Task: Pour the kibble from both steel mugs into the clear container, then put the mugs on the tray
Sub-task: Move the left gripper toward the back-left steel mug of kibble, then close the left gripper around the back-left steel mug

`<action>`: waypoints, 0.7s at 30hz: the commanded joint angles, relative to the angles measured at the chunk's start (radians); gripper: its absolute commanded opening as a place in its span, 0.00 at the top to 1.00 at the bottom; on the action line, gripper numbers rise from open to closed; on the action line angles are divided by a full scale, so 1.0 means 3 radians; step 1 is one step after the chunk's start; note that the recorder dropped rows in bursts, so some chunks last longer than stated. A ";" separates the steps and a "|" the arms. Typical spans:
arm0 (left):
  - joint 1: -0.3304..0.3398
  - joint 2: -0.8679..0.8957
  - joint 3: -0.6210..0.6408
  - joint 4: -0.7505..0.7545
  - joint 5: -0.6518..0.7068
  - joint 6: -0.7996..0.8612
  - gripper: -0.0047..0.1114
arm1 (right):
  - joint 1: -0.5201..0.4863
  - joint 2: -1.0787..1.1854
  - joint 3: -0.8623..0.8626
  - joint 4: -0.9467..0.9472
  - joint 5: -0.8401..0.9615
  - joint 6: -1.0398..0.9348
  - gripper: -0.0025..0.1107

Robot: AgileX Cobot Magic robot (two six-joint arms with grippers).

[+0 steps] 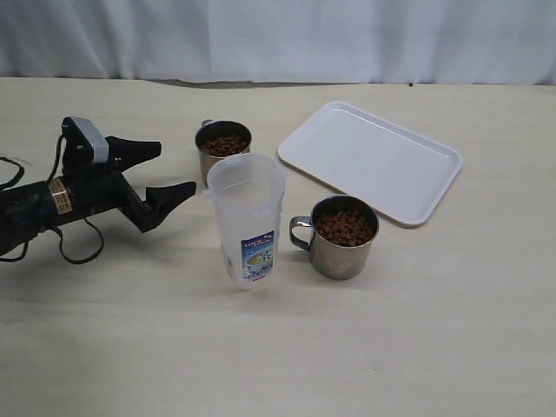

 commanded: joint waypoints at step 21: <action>-0.0379 0.0337 -0.0708 -0.0118 0.0188 -0.0211 0.32 | 0.0008 -0.0012 0.0010 -0.0001 0.0003 -0.0027 0.93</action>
